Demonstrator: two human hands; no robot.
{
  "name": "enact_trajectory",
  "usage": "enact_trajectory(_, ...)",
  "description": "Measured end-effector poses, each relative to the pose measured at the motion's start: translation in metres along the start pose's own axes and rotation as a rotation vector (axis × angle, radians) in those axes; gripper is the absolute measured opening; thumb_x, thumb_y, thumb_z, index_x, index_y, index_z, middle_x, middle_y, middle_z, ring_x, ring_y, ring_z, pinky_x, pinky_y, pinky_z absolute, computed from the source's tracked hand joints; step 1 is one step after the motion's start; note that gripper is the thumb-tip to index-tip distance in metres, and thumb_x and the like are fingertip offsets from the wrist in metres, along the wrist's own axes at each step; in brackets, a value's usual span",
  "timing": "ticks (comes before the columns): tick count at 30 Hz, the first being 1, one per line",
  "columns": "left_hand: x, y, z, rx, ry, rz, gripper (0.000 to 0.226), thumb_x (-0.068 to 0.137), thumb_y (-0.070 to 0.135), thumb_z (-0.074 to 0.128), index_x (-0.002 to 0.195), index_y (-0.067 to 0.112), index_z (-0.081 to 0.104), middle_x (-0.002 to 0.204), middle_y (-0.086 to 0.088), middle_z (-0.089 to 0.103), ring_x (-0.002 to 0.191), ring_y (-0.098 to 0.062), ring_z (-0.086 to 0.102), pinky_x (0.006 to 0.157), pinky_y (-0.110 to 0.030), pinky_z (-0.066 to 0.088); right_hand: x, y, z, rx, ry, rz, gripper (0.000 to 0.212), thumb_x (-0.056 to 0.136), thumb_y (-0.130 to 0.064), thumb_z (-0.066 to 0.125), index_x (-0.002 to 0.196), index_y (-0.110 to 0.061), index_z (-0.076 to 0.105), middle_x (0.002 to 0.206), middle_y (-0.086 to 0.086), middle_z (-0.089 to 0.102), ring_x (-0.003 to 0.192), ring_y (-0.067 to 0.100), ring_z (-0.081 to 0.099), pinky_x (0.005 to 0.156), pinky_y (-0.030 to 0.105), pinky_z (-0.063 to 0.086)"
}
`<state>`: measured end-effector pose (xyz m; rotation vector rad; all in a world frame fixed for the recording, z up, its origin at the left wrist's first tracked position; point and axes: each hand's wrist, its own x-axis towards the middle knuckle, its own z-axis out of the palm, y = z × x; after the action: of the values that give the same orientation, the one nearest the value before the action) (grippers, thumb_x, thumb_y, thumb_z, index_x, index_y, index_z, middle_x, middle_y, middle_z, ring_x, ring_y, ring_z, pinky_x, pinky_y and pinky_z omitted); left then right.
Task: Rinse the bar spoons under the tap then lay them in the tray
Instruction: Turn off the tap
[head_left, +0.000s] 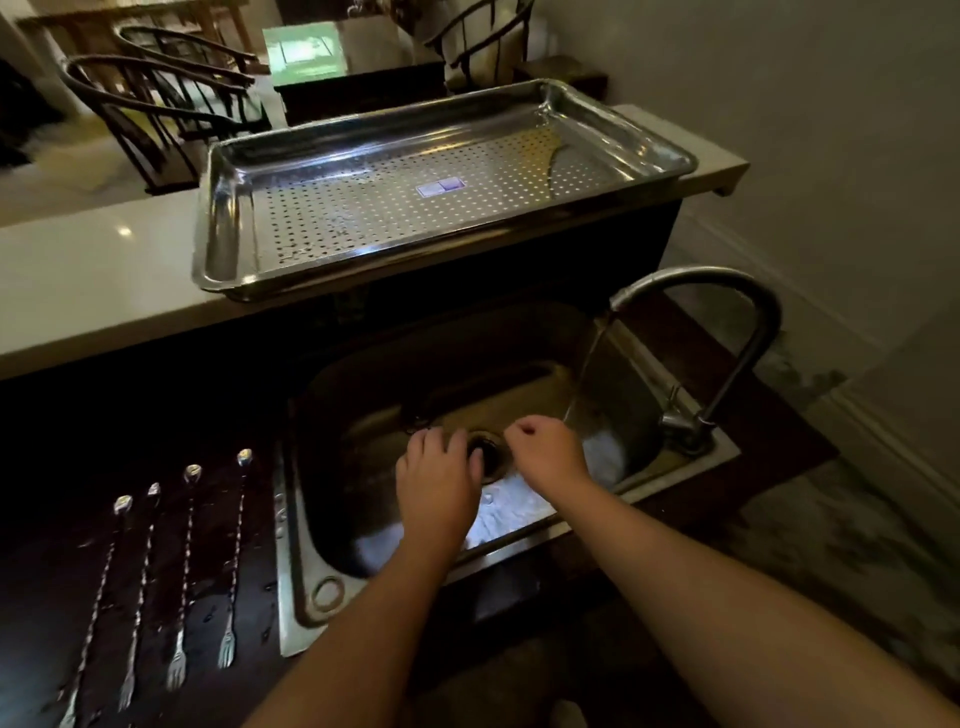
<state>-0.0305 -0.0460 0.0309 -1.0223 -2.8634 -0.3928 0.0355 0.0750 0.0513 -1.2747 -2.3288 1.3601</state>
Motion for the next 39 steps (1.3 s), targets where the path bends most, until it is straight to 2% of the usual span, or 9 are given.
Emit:
enact_trajectory(7,-0.004,0.051,0.022,-0.019,0.047,0.026,0.029,0.09,0.037,0.054,0.11,0.02,0.064,0.113,-0.003,0.063,0.11,-0.024,0.055,0.082,-0.036,0.046,0.015,0.046,-0.044,0.027,0.021,0.067,0.021,0.089,-0.031,0.05,0.087,-0.019,0.068,0.077,-0.001,0.063,0.078,0.021,0.06,0.07,0.033,0.047)
enact_trajectory(14,-0.006,0.066,0.039,-0.001,0.097,-0.007,0.029,0.085,0.035,0.062,0.108,0.016,0.065,0.112,-0.007,0.065,0.106,-0.026,0.059,0.078,-0.038,0.049,0.022,0.064,-0.066,-0.095,0.056,0.024,0.025,0.09,-0.027,0.052,0.1,-0.013,0.07,0.099,0.009,0.071,0.087,0.024,0.061,0.081,0.037,0.051)
enact_trajectory(18,-0.005,0.07,0.053,0.01,0.093,0.016,0.028,0.084,0.033,0.064,0.105,0.014,0.066,0.109,-0.008,0.066,0.103,-0.027,0.061,0.077,-0.038,0.05,0.028,0.071,-0.079,-0.177,0.166,-0.009,0.04,0.091,-0.027,0.051,0.128,-0.013,0.059,0.132,0.011,0.051,0.11,0.029,0.056,0.091,0.039,0.048)
enact_trajectory(23,-0.009,0.074,0.07,-0.003,0.021,0.012,0.035,0.088,0.036,0.058,0.114,0.012,0.064,0.118,-0.011,0.064,0.111,-0.029,0.058,0.084,-0.041,0.048,0.036,0.076,-0.093,-0.196,0.32,-0.012,0.055,0.09,-0.028,0.053,0.142,-0.015,0.04,0.154,0.007,0.022,0.131,0.029,0.042,0.095,0.04,0.044)
enact_trajectory(27,-0.012,0.074,0.078,-0.037,-0.053,-0.009,0.042,0.094,0.042,0.043,0.126,0.017,0.056,0.132,-0.007,0.054,0.125,-0.024,0.046,0.096,-0.039,0.041,0.048,0.077,-0.102,-0.205,0.338,0.032,0.06,0.089,-0.029,0.055,0.144,-0.014,0.037,0.157,0.009,0.018,0.134,0.033,0.04,0.099,0.042,0.042)
enact_trajectory(29,-0.013,0.073,0.078,-0.044,-0.039,-0.004,0.041,0.093,0.041,0.046,0.124,0.016,0.057,0.131,-0.008,0.056,0.124,-0.025,0.048,0.094,-0.04,0.042,0.053,0.078,-0.105,-0.202,0.315,0.073,0.055,0.09,-0.031,0.054,0.141,-0.013,0.043,0.156,0.009,0.024,0.132,0.032,0.042,0.1,0.042,0.041)
enact_trajectory(34,-0.014,0.072,0.079,-0.062,0.006,-0.019,0.038,0.092,0.037,0.048,0.121,0.014,0.06,0.127,-0.009,0.058,0.12,-0.026,0.051,0.09,-0.04,0.045,0.055,0.08,-0.112,-0.164,0.328,0.065,0.048,0.09,-0.03,0.055,0.134,-0.015,0.049,0.143,0.006,0.038,0.114,0.032,0.054,0.089,0.04,0.041)
enact_trajectory(37,-0.015,0.073,0.079,-0.071,0.01,-0.031,0.038,0.091,0.036,0.049,0.119,0.014,0.06,0.126,-0.008,0.059,0.118,-0.025,0.053,0.09,-0.04,0.046,0.04,0.083,-0.101,-0.245,0.373,0.0,0.043,0.087,-0.026,0.057,0.128,-0.011,0.052,0.142,0.009,0.037,0.116,0.033,0.052,0.086,0.036,0.038)
enact_trajectory(39,-0.015,0.073,0.079,-0.075,0.009,-0.04,0.038,0.091,0.036,0.048,0.12,0.015,0.06,0.126,-0.008,0.059,0.118,-0.025,0.053,0.09,-0.04,0.045,0.032,0.086,-0.095,-0.281,0.378,-0.04,0.04,0.087,-0.023,0.058,0.124,-0.008,0.053,0.145,0.011,0.033,0.122,0.034,0.047,0.094,0.038,0.041)
